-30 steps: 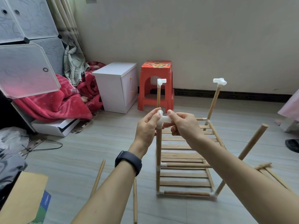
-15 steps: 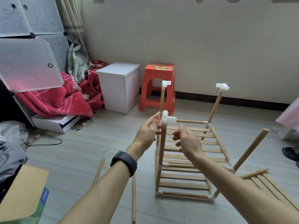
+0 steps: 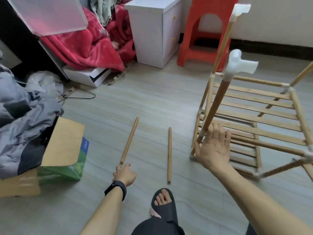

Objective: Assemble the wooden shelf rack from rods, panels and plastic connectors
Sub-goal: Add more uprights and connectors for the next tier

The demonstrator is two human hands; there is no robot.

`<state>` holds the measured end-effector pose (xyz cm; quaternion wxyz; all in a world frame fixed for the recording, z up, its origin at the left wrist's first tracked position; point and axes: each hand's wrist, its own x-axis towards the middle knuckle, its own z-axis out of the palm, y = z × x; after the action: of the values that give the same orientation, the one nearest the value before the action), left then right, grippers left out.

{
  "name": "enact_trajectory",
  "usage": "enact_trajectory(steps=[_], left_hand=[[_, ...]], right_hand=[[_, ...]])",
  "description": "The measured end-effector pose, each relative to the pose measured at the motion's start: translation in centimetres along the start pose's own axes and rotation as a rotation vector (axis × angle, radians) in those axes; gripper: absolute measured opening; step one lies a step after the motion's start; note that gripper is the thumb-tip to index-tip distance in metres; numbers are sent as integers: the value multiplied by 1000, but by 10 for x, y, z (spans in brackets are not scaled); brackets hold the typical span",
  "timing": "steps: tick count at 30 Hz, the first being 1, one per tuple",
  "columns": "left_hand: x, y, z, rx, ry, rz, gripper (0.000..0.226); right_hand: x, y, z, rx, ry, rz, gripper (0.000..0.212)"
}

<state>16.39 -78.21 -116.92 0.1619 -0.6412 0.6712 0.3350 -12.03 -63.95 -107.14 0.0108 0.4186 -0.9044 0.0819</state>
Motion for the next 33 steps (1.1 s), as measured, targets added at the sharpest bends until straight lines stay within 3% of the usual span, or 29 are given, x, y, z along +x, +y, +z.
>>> enact_trajectory(steps=[6, 12, 15, 19, 22, 24, 29, 33], left_hand=[[23, -22, 35, -70, -7, -4, 66], [28, -14, 53, 71, 52, 101, 35], [21, 4, 50, -18, 58, 121, 25], [0, 48, 13, -441, -199, 168, 22], [-37, 90, -35, -547, -425, 282, 20], [-68, 119, -65, -607, -518, 389, 18], [-154, 193, -118, -627, -650, 653, 18], [-208, 253, -133, -600, -684, 790, 22]], right_hand=[[6, 5, 20, -25, 129, -67, 100], [7, 5, 19, -67, 73, -58, 101], [6, 6, 13, -68, 13, -58, 105], [3, 8, 1, -38, -108, -64, 114], [5, 10, -24, -9, -294, -69, 119], [9, 12, -52, 36, -445, -72, 109], [16, 27, -151, 261, -671, -98, 53], [0, 66, -227, 717, -628, -51, 22]])
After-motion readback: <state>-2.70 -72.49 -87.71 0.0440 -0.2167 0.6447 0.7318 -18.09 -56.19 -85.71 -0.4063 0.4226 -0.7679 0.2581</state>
